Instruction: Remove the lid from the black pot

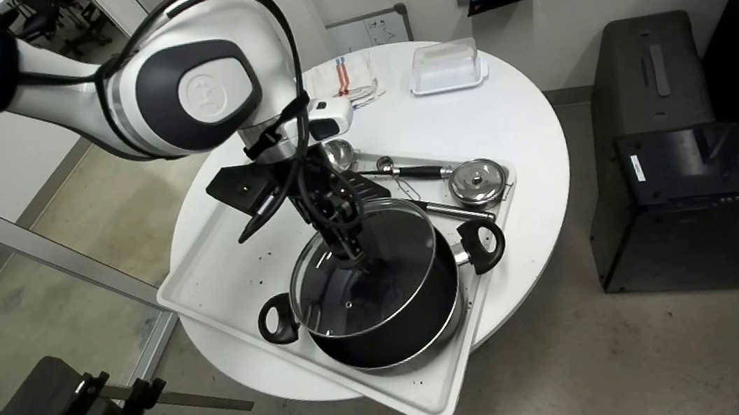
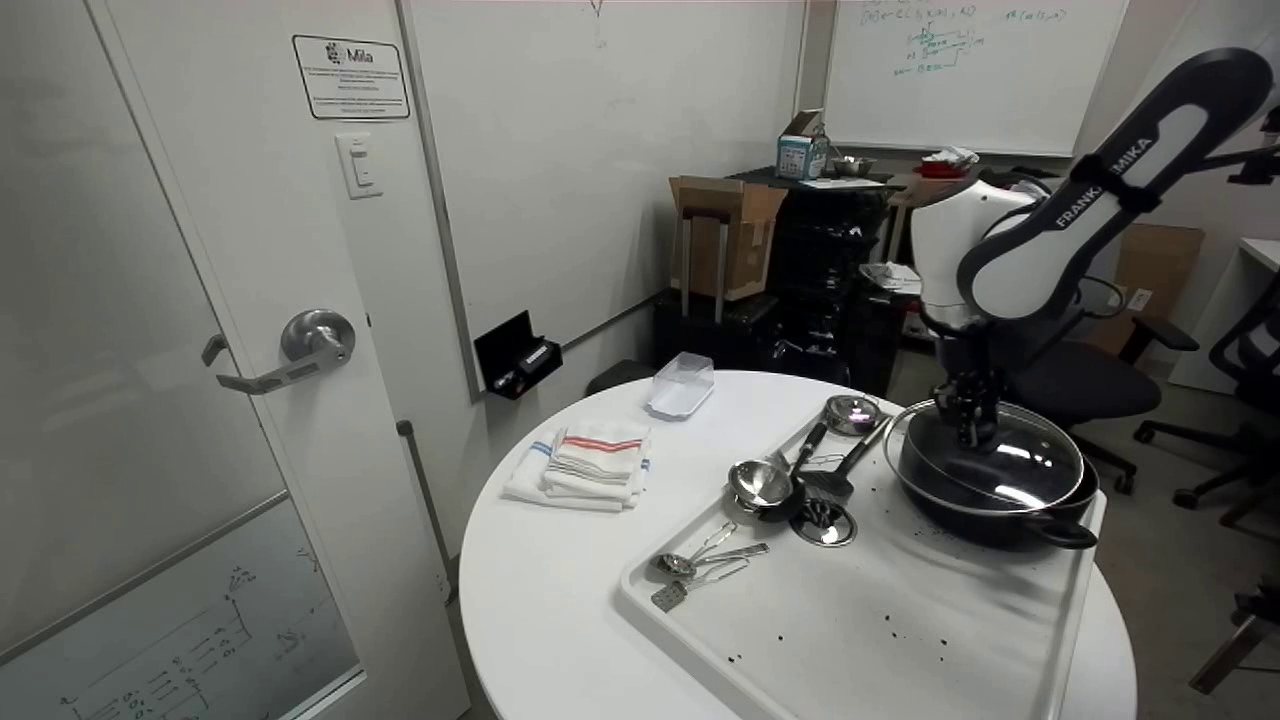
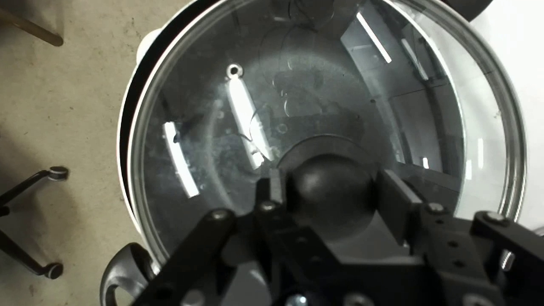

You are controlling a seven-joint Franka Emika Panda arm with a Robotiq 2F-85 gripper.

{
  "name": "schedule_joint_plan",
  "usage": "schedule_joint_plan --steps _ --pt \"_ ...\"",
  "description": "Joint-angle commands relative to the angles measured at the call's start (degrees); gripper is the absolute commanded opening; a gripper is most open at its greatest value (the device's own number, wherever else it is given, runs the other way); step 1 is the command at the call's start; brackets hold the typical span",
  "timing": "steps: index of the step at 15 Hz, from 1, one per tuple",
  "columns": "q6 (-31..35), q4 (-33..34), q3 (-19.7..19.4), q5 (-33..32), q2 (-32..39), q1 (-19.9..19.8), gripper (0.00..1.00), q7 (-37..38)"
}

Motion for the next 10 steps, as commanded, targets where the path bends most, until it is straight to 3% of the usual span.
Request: schedule_joint_plan --steps 1,10 --pt "0.6 0.1 -0.1 2.3 -0.5 0.0 0.27 -2.2" --pt "-0.2 -2.9 0.1 3.0 -4.3 -0.2 0.25 -4.9"
